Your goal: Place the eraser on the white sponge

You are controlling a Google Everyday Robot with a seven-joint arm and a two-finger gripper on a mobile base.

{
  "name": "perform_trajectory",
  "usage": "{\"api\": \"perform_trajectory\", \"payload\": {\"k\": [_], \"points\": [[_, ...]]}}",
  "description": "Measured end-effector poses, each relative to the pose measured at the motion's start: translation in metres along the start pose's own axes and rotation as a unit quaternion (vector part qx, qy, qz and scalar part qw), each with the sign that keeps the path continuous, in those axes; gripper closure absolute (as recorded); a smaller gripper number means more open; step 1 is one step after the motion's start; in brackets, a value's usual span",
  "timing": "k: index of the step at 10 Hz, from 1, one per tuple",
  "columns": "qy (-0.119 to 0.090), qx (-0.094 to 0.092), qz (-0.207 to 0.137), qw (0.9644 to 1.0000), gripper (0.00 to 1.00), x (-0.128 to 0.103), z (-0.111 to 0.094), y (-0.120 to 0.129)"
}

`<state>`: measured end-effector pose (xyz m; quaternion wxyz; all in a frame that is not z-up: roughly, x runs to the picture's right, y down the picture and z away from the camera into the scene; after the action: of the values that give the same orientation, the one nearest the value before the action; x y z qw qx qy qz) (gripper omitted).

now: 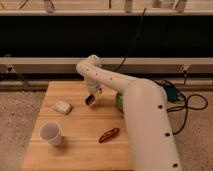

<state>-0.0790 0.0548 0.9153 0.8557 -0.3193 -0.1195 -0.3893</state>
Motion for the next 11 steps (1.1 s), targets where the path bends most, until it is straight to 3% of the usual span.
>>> {"api": "perform_trajectory", "payload": {"k": [3, 6, 8, 11], "points": [[0.01, -0.001, -0.033, 0.9994, 1.0, -0.03, -0.009, -0.028], [0.02, -0.003, -0.062, 0.9979, 1.0, -0.044, -0.013, -0.034], [0.019, -0.001, -0.09, 0.9958, 1.0, -0.074, -0.014, -0.051], [0.021, -0.004, -0.125, 0.9919, 1.0, -0.096, -0.013, -0.055]]}}
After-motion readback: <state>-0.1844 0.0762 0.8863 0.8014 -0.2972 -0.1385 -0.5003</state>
